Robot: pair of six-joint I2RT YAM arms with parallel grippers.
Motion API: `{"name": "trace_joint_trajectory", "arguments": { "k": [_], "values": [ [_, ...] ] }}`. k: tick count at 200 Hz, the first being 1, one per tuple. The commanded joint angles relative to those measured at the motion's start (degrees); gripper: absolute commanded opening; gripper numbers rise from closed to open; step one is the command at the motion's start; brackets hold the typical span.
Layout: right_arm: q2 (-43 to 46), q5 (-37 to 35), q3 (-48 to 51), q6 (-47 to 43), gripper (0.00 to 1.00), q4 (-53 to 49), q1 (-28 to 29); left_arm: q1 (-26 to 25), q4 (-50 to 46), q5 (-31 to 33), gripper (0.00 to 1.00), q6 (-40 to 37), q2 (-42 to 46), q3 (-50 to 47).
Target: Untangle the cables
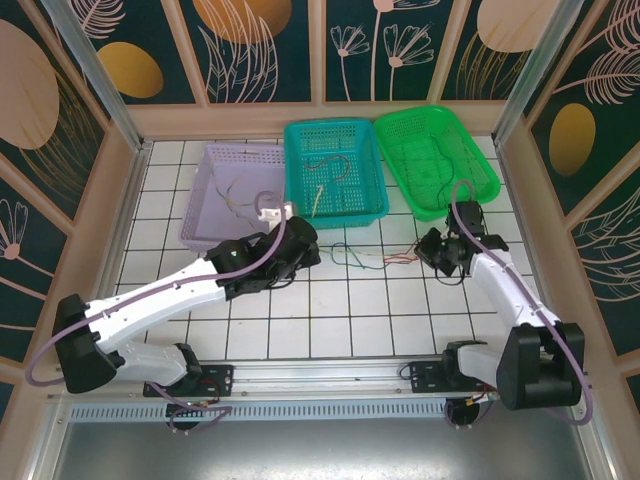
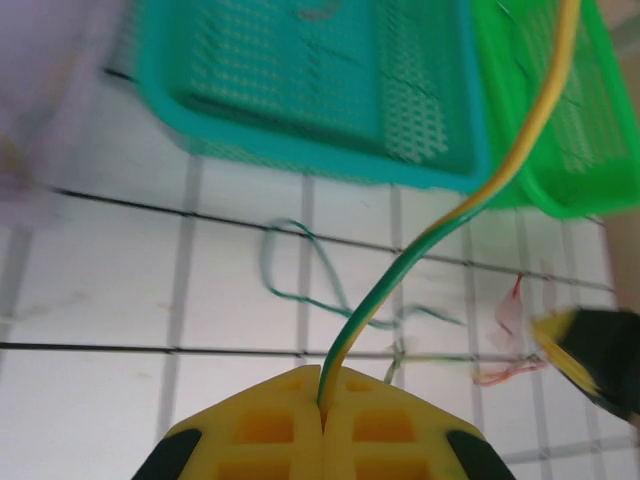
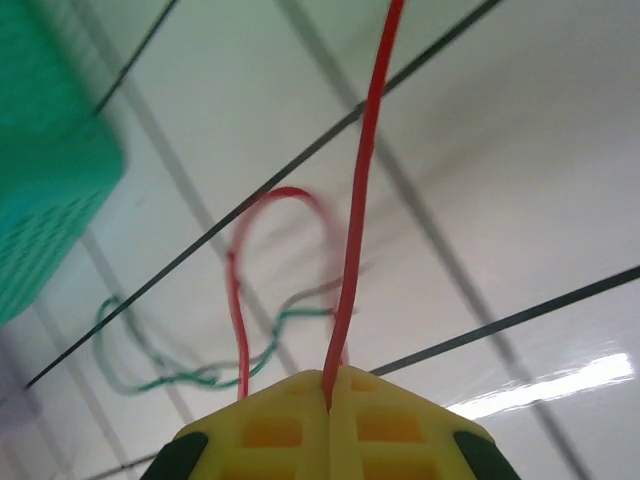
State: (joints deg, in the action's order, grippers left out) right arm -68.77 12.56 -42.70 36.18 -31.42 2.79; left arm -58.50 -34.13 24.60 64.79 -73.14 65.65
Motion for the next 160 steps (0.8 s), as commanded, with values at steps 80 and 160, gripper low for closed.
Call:
{"name": "trace_joint_trajectory", "arguments": {
  "k": [80, 160],
  "values": [
    [-4.4, -7.0, 3.2, 1.7, 0.31, 3.1, -1.9, 1.2, 7.2, 0.6, 0.00, -7.9, 6.9, -2.4],
    [13.6, -6.5, -8.4, 2.7, 0.59, -2.0, 5.5, 1.2, 14.4, -11.5, 0.00, -18.0, 8.8, -1.4]
  ]
}}
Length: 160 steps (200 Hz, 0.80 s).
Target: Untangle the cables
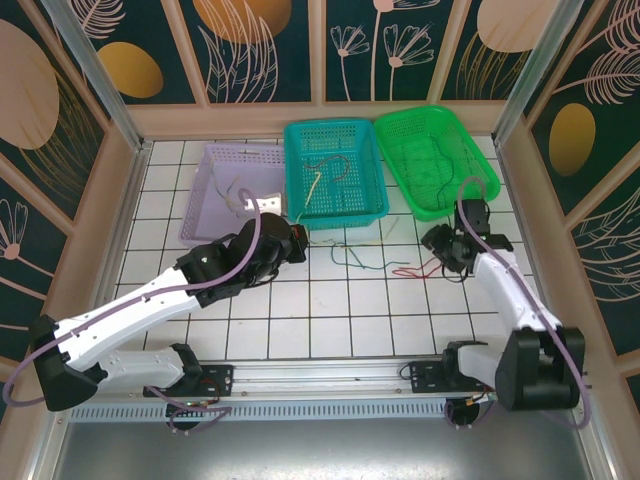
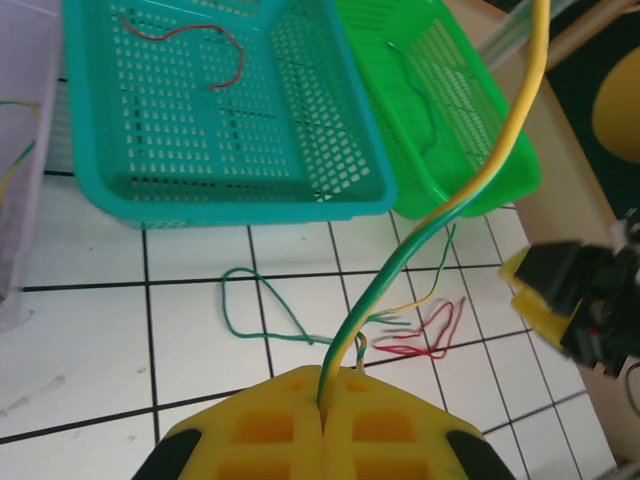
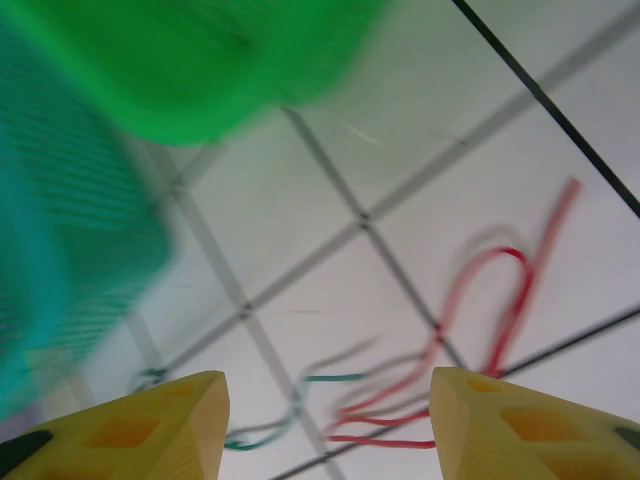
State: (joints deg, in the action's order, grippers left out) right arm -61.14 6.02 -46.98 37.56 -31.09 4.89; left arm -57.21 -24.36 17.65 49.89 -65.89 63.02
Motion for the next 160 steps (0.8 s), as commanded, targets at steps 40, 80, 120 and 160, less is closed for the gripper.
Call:
{"name": "trace_joint_trajectory", "arguments": {
  "k": [40, 80, 120, 160],
  "values": [
    [11.5, 4.7, -2.8, 10.3, 0.68, 0.1, 7.4, -0.1, 9.5, -7.6, 0.00, -2.8, 0.5, 0.1],
    [10.2, 3.0, 0.3, 13.1, 0.68, -0.7, 7.3, -0.1, 11.1, -8.2, 0.00, -2.9, -0.5, 0.8],
    [6.0, 6.5, 3.5, 18.6, 0.36, 7.3, 7.1, -0.1, 12.9, -8.4, 0.00, -1.7, -0.3, 0.0],
    [5.4, 2.5, 2.2, 18.6, 0.00, 2.6, 7.0, 2.5, 23.0, -5.7, 0.00, 3.7, 2.2, -4.0]
  ]
}}
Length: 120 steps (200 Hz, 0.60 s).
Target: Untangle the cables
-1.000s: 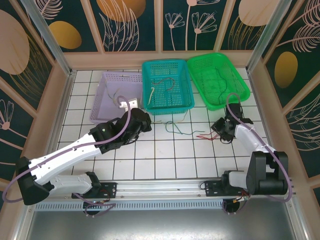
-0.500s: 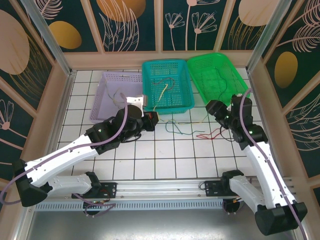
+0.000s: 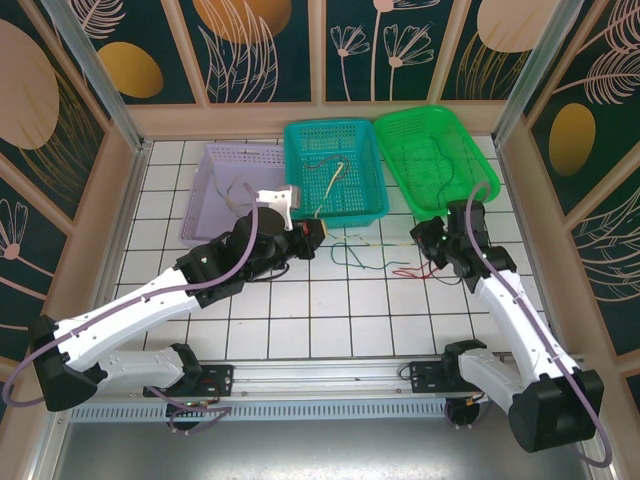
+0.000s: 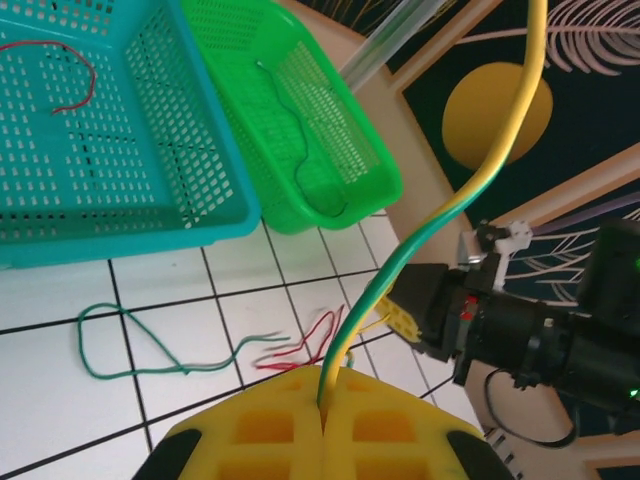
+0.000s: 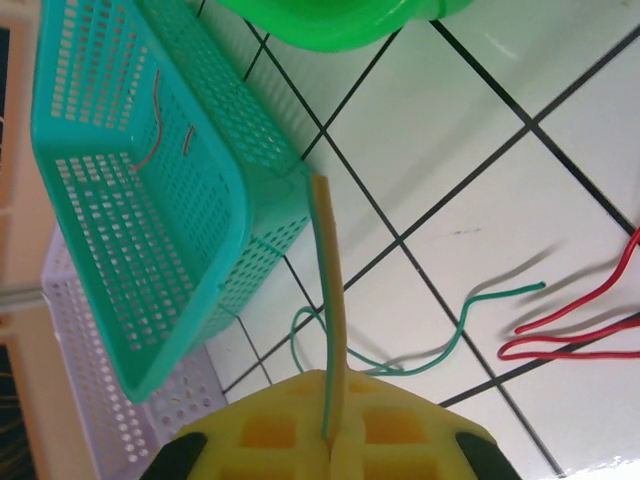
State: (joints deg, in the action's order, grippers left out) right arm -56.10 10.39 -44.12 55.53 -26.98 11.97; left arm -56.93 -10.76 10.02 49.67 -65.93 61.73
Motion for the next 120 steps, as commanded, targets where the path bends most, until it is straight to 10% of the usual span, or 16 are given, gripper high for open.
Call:
{"name": "trace_joint_trajectory", "arguments": {
  "k": [1, 45, 120],
  "values": [
    [0.3, -1.9, -0.6, 0.6, 0.00, -1.6, 0.0, 2.4, 10.0, 2.0, 0.00, 4.2, 2.4, -2.9],
    [3.4, 0.9, 4.2, 3.9, 0.00, -2.2, 0.4, 11.3, 29.9, 0.4, 0.00, 11.2, 2.7, -8.7],
    [2.2, 1.8, 5.2, 8.0, 0.00, 2.1, 1.1, 18.7, 27.2, 5.5, 0.00, 20.7, 6.3, -11.4]
  ]
}}
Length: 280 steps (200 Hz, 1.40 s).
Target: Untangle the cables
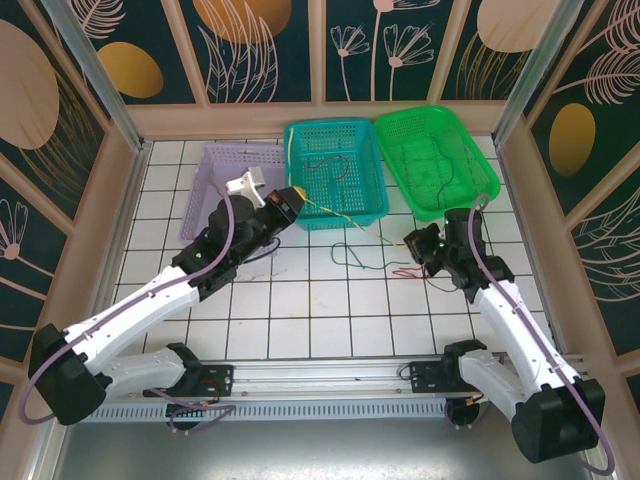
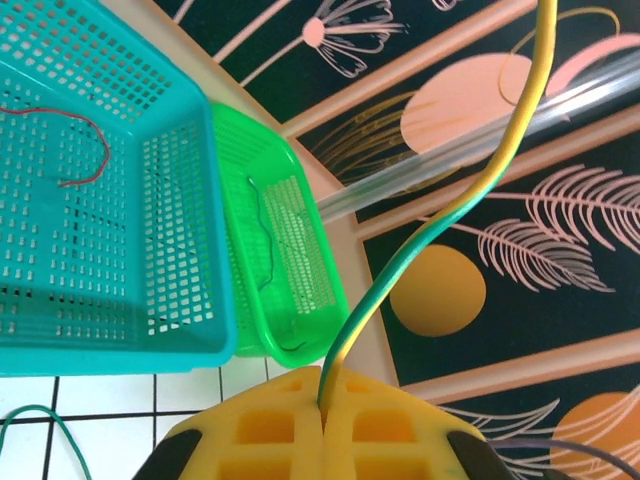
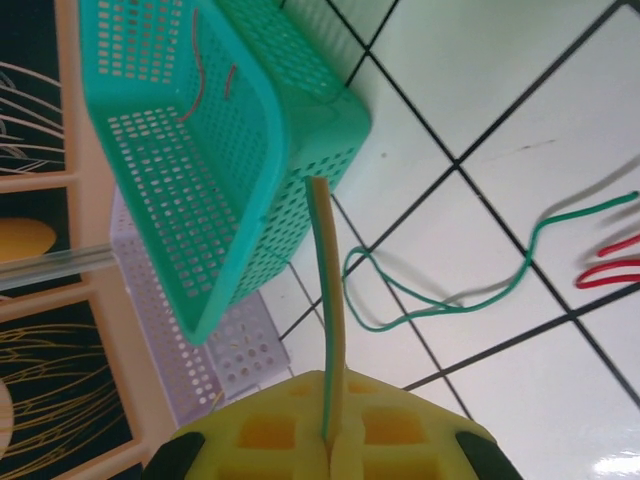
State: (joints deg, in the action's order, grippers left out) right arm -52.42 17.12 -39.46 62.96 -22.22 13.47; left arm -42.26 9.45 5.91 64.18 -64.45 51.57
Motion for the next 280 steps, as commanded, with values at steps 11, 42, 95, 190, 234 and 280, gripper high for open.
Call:
{"name": "trace_joint_trajectory", "arguments": {
  "k": [11, 42, 95, 190, 234, 280],
  "values": [
    [-2.0, -5.1, -0.3, 1.0, 0.00, -1.1, -0.5, 4.8, 6.3, 11.4, 0.00, 9.6, 5.8, -2.6],
    [-6.6, -4.9, -4.1, 2.1, 0.00, 5.7, 2.0, 8.0, 4.4, 13.7, 0.00, 16.9, 7.4, -5.1],
    [-22.1, -13.0, -23.2, -5.3, 0.00, 6.2, 14.6, 22.0, -11.7, 6.8, 0.00, 15.5, 2.1, 3.3],
    [-61.0, -16.1, -68.4, -6.4, 0.00, -11.1, 31.8, 37.0, -24.0, -6.6, 0.00, -22.4, -38.5, 31.0],
    [-72.1, -14.0, -78.3, -7.6, 0.00, -13.8, 33.3, 37.0, -34.3, -14.2, 0.14, -28.7, -53.0, 43.4],
    [-79.1, -13.9, -84.6, -6.8, 0.00, -15.9, 33.6, 37.0, -38.3, -13.7, 0.44, -30.2, -54.6, 44.3]
  ]
}}
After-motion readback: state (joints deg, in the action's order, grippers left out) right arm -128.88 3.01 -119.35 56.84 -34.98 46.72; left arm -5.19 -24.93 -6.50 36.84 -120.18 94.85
